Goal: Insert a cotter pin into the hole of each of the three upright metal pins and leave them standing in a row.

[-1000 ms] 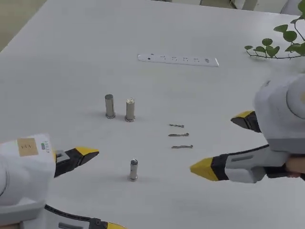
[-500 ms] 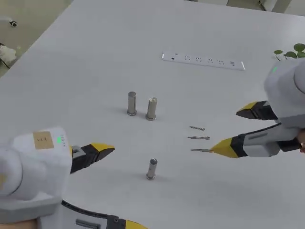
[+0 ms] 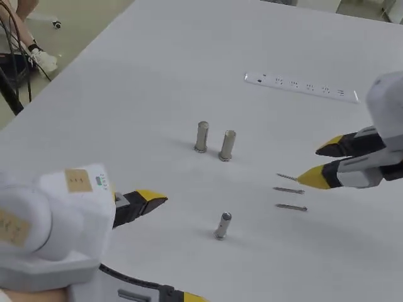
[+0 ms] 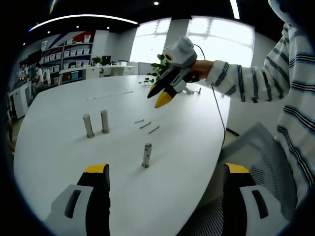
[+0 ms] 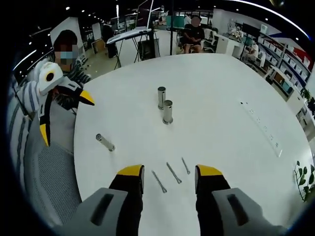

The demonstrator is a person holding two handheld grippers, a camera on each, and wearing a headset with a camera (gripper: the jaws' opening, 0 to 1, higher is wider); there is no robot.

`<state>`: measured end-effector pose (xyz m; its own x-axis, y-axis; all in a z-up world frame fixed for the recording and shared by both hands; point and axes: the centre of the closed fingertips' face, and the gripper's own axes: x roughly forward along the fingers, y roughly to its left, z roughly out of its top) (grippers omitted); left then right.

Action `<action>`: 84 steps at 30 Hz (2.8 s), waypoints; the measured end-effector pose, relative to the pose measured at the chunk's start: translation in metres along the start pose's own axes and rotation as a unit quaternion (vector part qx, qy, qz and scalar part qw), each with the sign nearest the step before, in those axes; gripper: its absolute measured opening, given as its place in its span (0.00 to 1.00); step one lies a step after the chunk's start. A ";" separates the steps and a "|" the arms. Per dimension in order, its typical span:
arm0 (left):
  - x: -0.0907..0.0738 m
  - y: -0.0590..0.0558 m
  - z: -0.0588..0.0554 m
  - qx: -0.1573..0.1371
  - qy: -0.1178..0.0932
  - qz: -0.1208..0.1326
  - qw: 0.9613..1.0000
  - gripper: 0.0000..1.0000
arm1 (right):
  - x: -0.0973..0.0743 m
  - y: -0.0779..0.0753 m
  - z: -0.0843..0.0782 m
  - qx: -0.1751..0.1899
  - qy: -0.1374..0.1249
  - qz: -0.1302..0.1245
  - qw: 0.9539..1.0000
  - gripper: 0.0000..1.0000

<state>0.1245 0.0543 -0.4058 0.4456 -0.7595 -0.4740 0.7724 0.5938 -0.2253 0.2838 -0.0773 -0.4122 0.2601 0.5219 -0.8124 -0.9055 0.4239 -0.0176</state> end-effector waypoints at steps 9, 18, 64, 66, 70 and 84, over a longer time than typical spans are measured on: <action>-0.003 0.008 0.006 0.004 -0.015 0.037 0.999 0.85 | 0.029 -0.009 -0.019 -0.009 0.036 0.021 0.999 0.28; -0.007 0.014 0.006 -0.017 -0.028 0.046 0.998 0.88 | 0.056 -0.021 -0.033 -0.015 0.062 0.029 0.998 0.17; -0.004 0.013 0.010 -0.018 -0.034 0.034 0.999 0.78 | 0.070 -0.037 -0.039 -0.141 0.157 0.015 0.977 0.00; -0.004 0.014 0.012 -0.023 -0.035 0.035 0.998 0.77 | 0.066 -0.036 -0.037 -0.142 0.152 0.012 0.978 0.00; -0.002 0.017 0.019 -0.038 -0.049 0.034 0.997 0.75 | 0.057 -0.033 -0.027 -0.159 0.132 0.001 0.978 0.00; 0.024 0.024 0.044 -0.061 -0.061 0.025 0.996 0.69 | 0.002 -0.010 0.018 -0.217 0.005 -0.058 0.974 0.00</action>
<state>0.1733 0.0386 -0.3848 0.5388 -0.7509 -0.3820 0.6912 0.6532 -0.3092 0.2997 -0.0671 -0.4030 0.3677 0.4807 -0.7961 -0.9274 0.1255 -0.3525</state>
